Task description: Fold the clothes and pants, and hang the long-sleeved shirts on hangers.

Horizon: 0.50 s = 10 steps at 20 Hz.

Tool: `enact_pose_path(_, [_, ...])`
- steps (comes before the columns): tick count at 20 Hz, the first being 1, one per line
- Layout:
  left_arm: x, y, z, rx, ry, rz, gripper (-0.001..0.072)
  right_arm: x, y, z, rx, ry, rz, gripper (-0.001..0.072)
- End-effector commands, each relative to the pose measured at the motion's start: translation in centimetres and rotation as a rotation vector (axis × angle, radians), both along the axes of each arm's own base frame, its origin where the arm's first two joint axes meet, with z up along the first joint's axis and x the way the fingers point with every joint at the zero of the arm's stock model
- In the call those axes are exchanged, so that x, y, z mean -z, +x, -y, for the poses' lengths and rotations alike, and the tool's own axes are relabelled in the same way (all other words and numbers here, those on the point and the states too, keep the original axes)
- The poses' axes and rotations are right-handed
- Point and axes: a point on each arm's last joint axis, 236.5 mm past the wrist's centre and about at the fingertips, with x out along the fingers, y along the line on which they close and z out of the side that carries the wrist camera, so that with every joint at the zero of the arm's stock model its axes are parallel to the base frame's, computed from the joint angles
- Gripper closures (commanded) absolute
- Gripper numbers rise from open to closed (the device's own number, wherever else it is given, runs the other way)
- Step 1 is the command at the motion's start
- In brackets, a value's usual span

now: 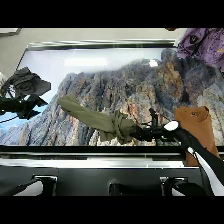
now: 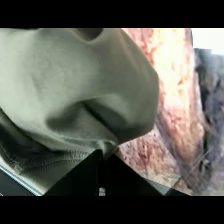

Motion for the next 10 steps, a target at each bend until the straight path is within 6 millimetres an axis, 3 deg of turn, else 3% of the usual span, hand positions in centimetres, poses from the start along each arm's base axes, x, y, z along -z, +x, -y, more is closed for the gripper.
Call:
enact_pose_path(1, [2.9,2.8,0.9,0.031,-0.066,0.053,0.003,-1.1,0.1,-0.3,0.006,0.016,0.019,0.0686])
enact_pose_path(5, [5.8,7.2,1.6,-0.035,-0.125,0.141,0.0035,-1.9,-1.4,-0.9,-0.045,0.044,-0.009,0.0686])
enact_pose_path(8, [8.0,8.9,1.5,-0.034,-0.108,0.152,0.0044,-2.0,-2.0,-1.1,-0.059,0.054,-0.028,0.0686])
enact_pose_path(10, [9.1,9.7,1.5,-0.034,-0.108,0.141,0.0109,-2.0,-2.0,-1.1,-0.053,0.057,-0.038,0.0686])
